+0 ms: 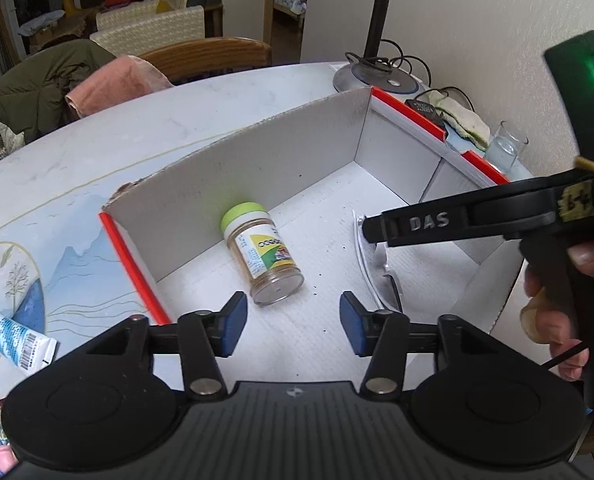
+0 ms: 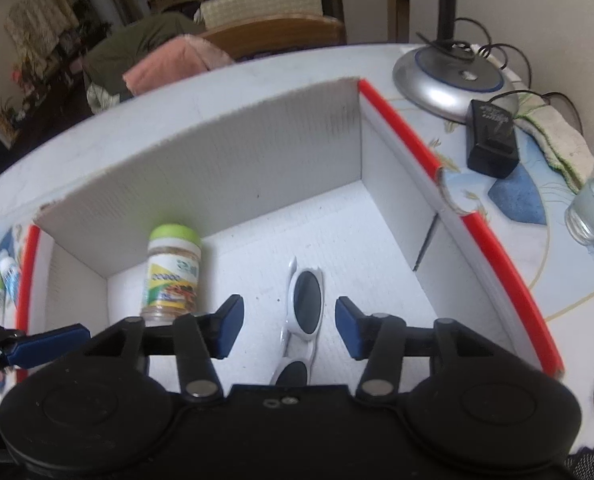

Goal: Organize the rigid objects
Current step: 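Open the left tool to drop the jar while the right tool releases the sunglasses, then withdraw both tools from the shoebox back toward the mat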

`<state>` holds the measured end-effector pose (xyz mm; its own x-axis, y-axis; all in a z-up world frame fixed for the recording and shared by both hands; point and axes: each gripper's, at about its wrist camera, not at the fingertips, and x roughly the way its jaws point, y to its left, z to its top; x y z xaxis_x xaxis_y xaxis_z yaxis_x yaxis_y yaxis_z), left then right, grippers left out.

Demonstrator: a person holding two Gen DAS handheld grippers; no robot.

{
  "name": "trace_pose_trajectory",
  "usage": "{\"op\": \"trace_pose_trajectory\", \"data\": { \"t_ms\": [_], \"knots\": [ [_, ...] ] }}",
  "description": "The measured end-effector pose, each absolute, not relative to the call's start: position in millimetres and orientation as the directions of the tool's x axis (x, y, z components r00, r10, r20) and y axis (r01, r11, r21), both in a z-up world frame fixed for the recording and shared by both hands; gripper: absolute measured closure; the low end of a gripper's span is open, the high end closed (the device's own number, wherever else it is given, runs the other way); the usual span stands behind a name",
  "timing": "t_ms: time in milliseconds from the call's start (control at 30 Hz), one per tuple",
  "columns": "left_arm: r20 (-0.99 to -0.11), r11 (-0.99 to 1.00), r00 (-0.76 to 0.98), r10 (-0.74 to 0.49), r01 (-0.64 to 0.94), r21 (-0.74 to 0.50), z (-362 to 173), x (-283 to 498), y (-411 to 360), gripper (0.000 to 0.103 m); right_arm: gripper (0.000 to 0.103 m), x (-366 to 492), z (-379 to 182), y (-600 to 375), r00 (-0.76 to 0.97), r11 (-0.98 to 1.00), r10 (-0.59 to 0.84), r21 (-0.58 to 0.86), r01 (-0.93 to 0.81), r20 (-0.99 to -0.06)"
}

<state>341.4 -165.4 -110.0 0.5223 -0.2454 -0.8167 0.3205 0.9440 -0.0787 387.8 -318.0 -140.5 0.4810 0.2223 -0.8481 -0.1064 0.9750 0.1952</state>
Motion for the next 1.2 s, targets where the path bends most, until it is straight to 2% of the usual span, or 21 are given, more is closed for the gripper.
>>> {"op": "trace_pose_trajectory", "data": {
  "t_ms": [100, 167, 500, 600, 767, 833, 1100, 1200],
  "knots": [
    [-0.808, 0.949, 0.539, -0.239, 0.307, -0.076, -106, 335, -160, 0.043, 0.047, 379, -132, -320, 0.514, 0.973, 0.228, 0.206, -0.1, -0.827],
    [-0.801, 0.95, 0.546, -0.245, 0.301, -0.085, -102, 331, -156, 0.041, 0.037, 373, -127, -321, 0.538, 0.97, 0.24, 0.211, -0.116, -0.808],
    [-0.764, 0.966, 0.604, -0.224, 0.24, -0.094, -83, 305, -133, 0.033, 0.023, 334, -107, -320, 0.612, 0.965, 0.262, 0.201, -0.168, -0.746],
    [-0.747, 0.969, 0.627, -0.222, 0.229, -0.095, -75, 294, -126, 0.027, 0.02, 319, -98, -317, 0.642, 0.962, 0.274, 0.195, -0.193, -0.716],
    [-0.716, 0.972, 0.662, -0.221, 0.212, -0.104, -61, 276, -112, 0.024, 0.01, 293, -81, -309, 0.697, 0.953, 0.304, 0.198, -0.231, -0.65],
    [-0.705, 0.973, 0.674, -0.218, 0.205, -0.105, -56, 268, -105, 0.019, 0.007, 284, -75, -303, 0.71, 0.95, 0.311, 0.197, -0.242, -0.632],
    [-0.672, 0.974, 0.708, -0.217, 0.202, -0.102, -44, 236, -68, 0.017, 0.002, 251, -54, -278, 0.733, 0.936, 0.353, 0.205, -0.288, -0.582],
    [-0.662, 0.975, 0.716, -0.219, 0.192, -0.115, -40, 226, -47, 0.009, 0.001, 238, -50, -266, 0.738, 0.933, 0.361, 0.208, -0.295, -0.571]
  ]
}}
